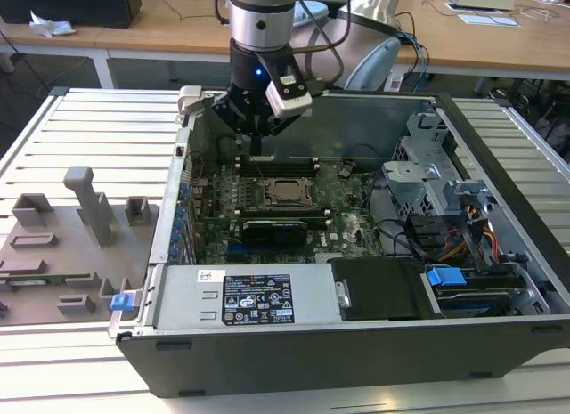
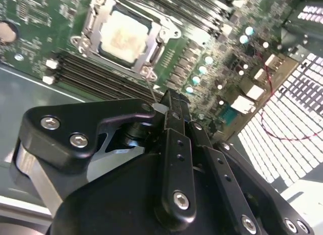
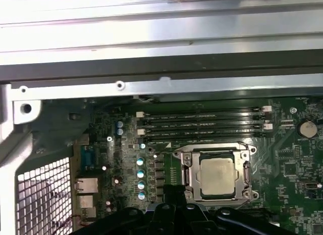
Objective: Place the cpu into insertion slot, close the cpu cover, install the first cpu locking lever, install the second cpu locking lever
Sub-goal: 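Install the first cpu locking lever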
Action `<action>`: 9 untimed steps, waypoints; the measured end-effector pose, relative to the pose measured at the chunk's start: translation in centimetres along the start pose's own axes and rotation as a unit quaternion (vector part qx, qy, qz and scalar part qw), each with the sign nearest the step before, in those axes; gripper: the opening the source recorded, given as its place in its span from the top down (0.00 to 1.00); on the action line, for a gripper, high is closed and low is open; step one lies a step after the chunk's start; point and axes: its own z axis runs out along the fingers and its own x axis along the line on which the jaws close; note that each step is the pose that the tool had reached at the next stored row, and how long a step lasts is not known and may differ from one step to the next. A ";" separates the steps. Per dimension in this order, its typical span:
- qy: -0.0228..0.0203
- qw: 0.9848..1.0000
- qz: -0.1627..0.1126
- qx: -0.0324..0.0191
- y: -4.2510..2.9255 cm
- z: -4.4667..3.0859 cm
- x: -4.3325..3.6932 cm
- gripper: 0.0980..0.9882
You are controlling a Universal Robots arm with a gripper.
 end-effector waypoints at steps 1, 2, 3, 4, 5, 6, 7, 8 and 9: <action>0.000 1.000 0.000 0.000 0.08 0.07 0.28 0.99; 0.000 1.000 0.000 0.000 0.15 0.12 0.49 0.99; 0.000 1.000 0.000 0.000 0.30 0.24 0.77 0.99; 0.000 1.000 0.000 0.000 0.56 0.40 1.10 0.99; 0.000 1.000 0.000 0.000 0.72 0.48 1.25 0.99; 0.000 1.000 0.000 0.000 0.98 0.61 1.49 0.99; 0.000 1.000 0.000 0.000 1.53 0.94 1.84 0.99; 0.000 1.000 0.000 0.000 2.05 1.36 1.99 0.99; 0.000 1.000 0.000 -0.001 2.28 1.51 2.05 0.99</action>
